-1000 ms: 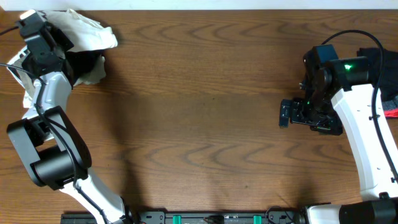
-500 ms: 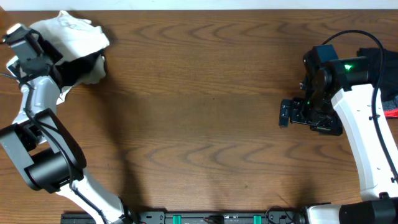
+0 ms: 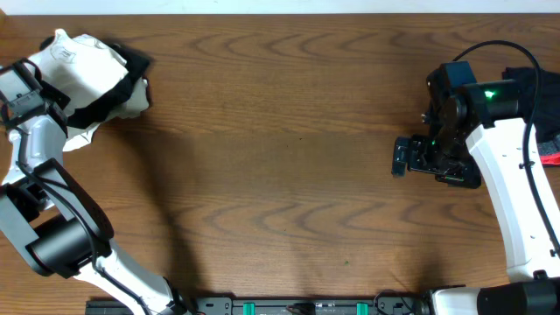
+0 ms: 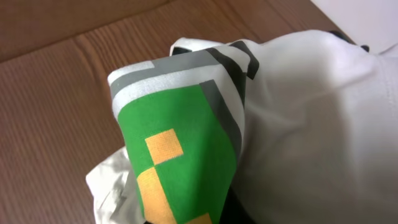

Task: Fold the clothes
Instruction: 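Release the shirt and press it flat on the pile with the left gripper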

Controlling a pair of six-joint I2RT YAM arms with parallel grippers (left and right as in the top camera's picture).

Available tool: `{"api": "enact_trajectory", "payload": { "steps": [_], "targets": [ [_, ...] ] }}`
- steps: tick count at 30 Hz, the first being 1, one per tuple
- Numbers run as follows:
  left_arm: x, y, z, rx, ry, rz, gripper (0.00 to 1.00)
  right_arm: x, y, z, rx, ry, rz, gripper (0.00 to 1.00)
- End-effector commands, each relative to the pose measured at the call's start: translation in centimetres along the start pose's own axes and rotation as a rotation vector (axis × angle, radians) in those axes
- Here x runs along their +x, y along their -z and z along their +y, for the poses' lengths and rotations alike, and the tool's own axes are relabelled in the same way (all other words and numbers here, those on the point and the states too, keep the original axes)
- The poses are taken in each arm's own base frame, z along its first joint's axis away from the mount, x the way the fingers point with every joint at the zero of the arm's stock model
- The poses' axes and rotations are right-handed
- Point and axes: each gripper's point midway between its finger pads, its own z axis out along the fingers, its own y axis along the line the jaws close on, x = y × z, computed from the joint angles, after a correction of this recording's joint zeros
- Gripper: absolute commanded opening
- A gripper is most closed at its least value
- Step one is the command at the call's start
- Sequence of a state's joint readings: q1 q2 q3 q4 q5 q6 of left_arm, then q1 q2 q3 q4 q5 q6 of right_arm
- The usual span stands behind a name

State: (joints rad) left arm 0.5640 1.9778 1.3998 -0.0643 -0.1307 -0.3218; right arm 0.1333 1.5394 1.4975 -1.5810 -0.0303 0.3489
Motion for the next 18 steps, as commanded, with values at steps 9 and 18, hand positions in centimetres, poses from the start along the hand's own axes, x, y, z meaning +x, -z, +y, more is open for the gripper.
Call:
{"api": "enact_trajectory", "payload": {
  "steps": [9, 18],
  "targets": [
    [-0.3, 3.0, -1.7, -0.001, -0.019, 0.019, 0.74, 0.0, 0.2, -0.1, -0.008, -0.018, -0.009, 0.99],
    [-4.2, 8.8, -2.1, 0.029, -0.001, -0.067, 0.85, -0.1, 0.2, 0.2, -0.01, 0.021, -0.016, 0.99]
  ]
}}
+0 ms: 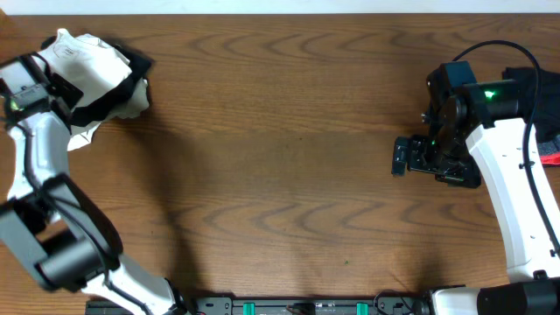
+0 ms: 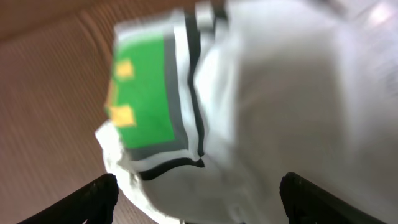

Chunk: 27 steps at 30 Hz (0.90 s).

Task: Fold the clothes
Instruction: 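Release the shirt and press it flat on the pile with the left gripper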

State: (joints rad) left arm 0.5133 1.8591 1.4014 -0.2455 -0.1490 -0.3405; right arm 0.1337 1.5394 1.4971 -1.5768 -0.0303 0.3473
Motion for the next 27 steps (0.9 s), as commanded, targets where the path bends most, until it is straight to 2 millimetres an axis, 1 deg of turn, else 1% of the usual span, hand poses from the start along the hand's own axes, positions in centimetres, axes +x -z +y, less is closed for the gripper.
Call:
{"api": "enact_trajectory", "payload": {
  "steps": [1, 4, 6, 7, 8, 10, 11, 14, 17, 21, 24, 25, 26, 27],
  "targets": [
    [-5.1, 5.5, -0.7, 0.043, 0.031, -0.147, 0.85, -0.1, 0.2, 0.2, -0.01, 0.02, -0.017, 0.99],
    [-7.9, 8.5, -1.5, 0.093, 0.053, -0.249, 0.76, -0.4, 0.2, 0.4, -0.015, 0.021, -0.029, 0.99],
    [-9.8, 9.9, -2.5, 0.137, 0.067, -0.332, 0.76, -0.5, 0.2, 0.4, -0.017, 0.021, -0.035, 0.99],
    [-10.7, 10.2, -2.8, 0.152, 0.076, -0.367, 0.71, -0.6, 0.2, 0.4, -0.017, 0.022, -0.037, 0.99],
    [-11.2, 10.3, -3.0, 0.162, 0.081, -0.39, 0.69, -0.6, 0.2, 0.4, -0.018, 0.022, -0.038, 0.99],
    [-12.1, 10.0, -3.5, 0.18, 0.092, -0.432, 0.58, -0.6, 0.2, 0.4, -0.017, 0.022, -0.037, 0.99],
    [-12.4, 9.5, -3.7, 0.189, 0.096, -0.45, 0.55, -0.6, 0.2, 0.4, -0.017, 0.022, -0.036, 0.99],
    [-13.0, 7.7, -4.5, 0.209, 0.106, -0.494, 0.5, -0.5, 0.1, 0.4, -0.016, 0.021, -0.032, 0.99],
    [-13.1, 5.7, -4.9, 0.216, 0.099, -0.522, 0.45, -0.3, -0.1, 0.3, -0.013, 0.021, -0.024, 0.99],
    [-12.7, 2.7, -5.5, 0.211, 0.052, -0.563, 0.45, -0.1, -0.3, 0.2, -0.009, 0.02, -0.013, 0.99],
    [-11.2, -0.8, -5.2, 0.159, -0.039, -0.56, 0.46, 0.0, -0.3, 0.2, -0.007, 0.019, -0.007, 0.99],
    [-10.2, -2.2, -4.9, 0.131, -0.073, -0.538, 0.51, 0.1, -0.3, 0.2, -0.006, 0.016, -0.005, 0.99],
    [-8.9, -3.8, -4.6, 0.101, -0.117, -0.508, 0.59, 0.1, -0.3, 0.2, -0.006, 0.015, -0.004, 0.99],
    [-7.7, -5.4, -4.0, 0.07, -0.148, -0.479, 0.73, 0.2, -0.3, 0.1, -0.006, 0.012, -0.001, 0.99]
  ]
}}
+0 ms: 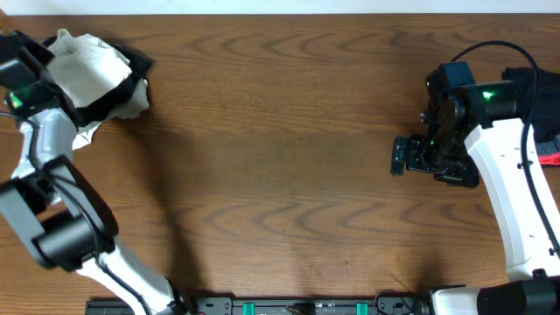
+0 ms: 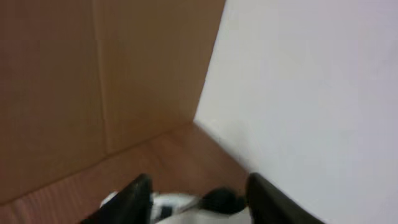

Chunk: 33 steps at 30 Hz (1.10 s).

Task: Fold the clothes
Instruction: 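Release the shirt and press it flat on the pile with the left gripper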

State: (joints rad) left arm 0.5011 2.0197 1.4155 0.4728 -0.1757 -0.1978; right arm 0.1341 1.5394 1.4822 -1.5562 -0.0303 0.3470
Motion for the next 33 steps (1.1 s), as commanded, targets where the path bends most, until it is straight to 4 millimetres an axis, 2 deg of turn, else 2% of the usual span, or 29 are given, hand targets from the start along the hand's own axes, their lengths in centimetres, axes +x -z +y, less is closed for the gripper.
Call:
{"api": "enact_trajectory", "payload": {
  "steps": [1, 4, 5, 7, 8, 11, 14, 20, 23, 25, 27, 33],
  "targets": [
    [5.9, -2.1, 2.1, -0.078, -0.165, 0.098, 0.86, 0.4, 0.1, 0.1, -0.003, 0.007, 0.006, 0.99],
    [11.1, -2.9, 3.4, -0.1, -0.216, 0.212, 1.0, 0.5, 0.1, 0.0, -0.001, 0.007, 0.01, 0.99],
    [12.3, -3.0, 3.7, -0.104, -0.223, 0.239, 0.98, 0.6, 0.1, 0.0, -0.001, 0.007, 0.012, 0.99],
    [13.7, -3.0, 3.9, -0.108, -0.233, 0.273, 0.98, 0.6, 0.1, 0.0, 0.0, 0.007, 0.013, 0.99],
    [13.8, -2.9, 3.8, -0.106, -0.234, 0.274, 0.98, 0.6, 0.1, 0.0, -0.001, 0.007, 0.013, 0.99],
    [11.5, -2.7, 2.8, -0.09, -0.222, 0.223, 0.98, 0.7, 0.1, 0.1, -0.008, 0.007, 0.017, 0.99],
    [7.2, -1.8, 1.2, -0.064, -0.2, 0.137, 0.98, 0.8, 0.1, 0.3, -0.021, 0.007, 0.022, 0.99],
    [-2.4, 2.3, -3.5, 0.031, -0.086, -0.038, 0.98, 0.6, 0.1, 0.4, -0.023, 0.008, 0.016, 0.99],
    [-5.4, 4.2, -5.7, 0.079, -0.026, -0.1, 0.98, 0.5, 0.1, 0.4, -0.024, 0.017, 0.011, 0.99],
    [-5.6, 4.7, -6.9, 0.103, -0.026, -0.112, 0.98, 0.5, 0.1, 0.4, -0.024, 0.027, 0.011, 0.99],
    [-5.0, 4.7, -7.6, 0.114, -0.03, -0.102, 0.98, 0.5, 0.1, 0.4, -0.024, 0.027, 0.012, 0.99],
    [-0.5, 2.3, -7.8, 0.111, -0.048, -0.055, 0.98, 0.5, 0.1, 0.4, -0.024, 0.027, 0.012, 0.99]
  ]
}}
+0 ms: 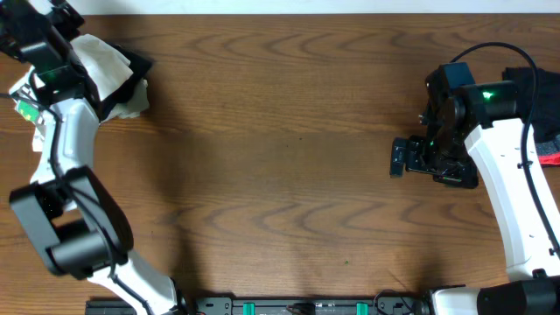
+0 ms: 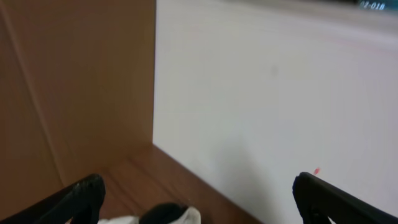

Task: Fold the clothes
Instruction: 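Release the shirt and press it flat on the pile with the left gripper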

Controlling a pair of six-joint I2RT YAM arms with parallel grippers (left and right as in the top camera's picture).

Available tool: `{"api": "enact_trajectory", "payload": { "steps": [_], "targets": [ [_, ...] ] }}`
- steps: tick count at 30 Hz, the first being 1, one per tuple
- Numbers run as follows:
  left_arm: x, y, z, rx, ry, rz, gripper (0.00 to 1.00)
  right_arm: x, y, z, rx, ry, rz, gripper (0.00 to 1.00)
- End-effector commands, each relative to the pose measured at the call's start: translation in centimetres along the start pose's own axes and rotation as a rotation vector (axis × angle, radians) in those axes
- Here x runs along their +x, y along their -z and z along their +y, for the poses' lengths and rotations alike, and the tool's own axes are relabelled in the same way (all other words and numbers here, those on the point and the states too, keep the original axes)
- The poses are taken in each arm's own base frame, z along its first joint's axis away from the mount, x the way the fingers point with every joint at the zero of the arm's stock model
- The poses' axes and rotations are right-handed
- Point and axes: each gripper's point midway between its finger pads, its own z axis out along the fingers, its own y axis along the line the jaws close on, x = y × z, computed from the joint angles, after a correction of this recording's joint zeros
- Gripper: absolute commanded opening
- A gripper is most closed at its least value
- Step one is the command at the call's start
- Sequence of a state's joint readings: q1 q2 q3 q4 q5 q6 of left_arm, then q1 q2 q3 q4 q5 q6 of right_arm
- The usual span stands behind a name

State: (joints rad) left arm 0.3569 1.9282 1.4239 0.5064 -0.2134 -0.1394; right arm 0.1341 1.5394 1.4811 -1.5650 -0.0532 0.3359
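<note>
A crumpled white garment with black trim [image 1: 109,74] lies bunched at the table's far left corner. A green-printed bit of it [image 1: 24,108] shows to the left of my left arm. My left gripper [image 1: 59,21] is over the pile's back edge, near the wall. In the left wrist view it [image 2: 199,208] is open, its fingers [image 2: 81,196] wide apart and nothing between them. Only a scrap of cloth [image 2: 166,215] shows below, with the wall ahead. My right gripper [image 1: 399,159] hovers at the right, far from the garment, shut and holding nothing.
Dark cloth [image 1: 535,83] and a red item [image 1: 550,157] lie at the right edge behind my right arm. A white wall [image 2: 261,93] borders the table's back. A brown panel [image 2: 68,81] stands at the left corner.
My left gripper has shifted from the pile's left edge to its back edge. Its fingers now stand wider apart. The wrist view shows more wall. The right arm has not moved.
First my left wrist view was filled by the garment's green and yellow print. Then open fingers showed over the white cloth. Then the view pointed at the corner and wall. Now the gripper is open wide and empty, with the garment still bunched in the corner.
</note>
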Motion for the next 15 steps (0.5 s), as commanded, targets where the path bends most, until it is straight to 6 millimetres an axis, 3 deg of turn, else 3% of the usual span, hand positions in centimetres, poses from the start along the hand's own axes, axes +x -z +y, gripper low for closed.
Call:
{"api": "enact_trajectory", "payload": {
  "steps": [1, 7, 11, 13, 15],
  "targets": [
    [4.6, -1.8, 1.0, -0.024, 0.0, 0.055, 0.98, 0.2, 0.1, 0.1, -0.005, 0.016, -0.005, 0.99],
    [12.7, -4.3, 1.9, -0.035, -0.017, 0.116, 0.98, 0.3, 0.1, 0.1, -0.005, 0.015, -0.001, 0.99],
    [20.1, -4.5, 3.0, -0.059, -0.057, 0.25, 0.98, 0.2, 0.1, 0.2, -0.009, 0.003, -0.004, 0.99],
    [22.1, -4.3, 3.3, -0.067, -0.072, 0.302, 0.98, 0.2, 0.1, 0.2, -0.01, -0.004, -0.005, 0.99],
    [22.2, -4.2, 3.2, -0.066, -0.074, 0.307, 0.98, 0.2, 0.1, 0.2, -0.01, -0.003, -0.004, 0.99]
  ]
}}
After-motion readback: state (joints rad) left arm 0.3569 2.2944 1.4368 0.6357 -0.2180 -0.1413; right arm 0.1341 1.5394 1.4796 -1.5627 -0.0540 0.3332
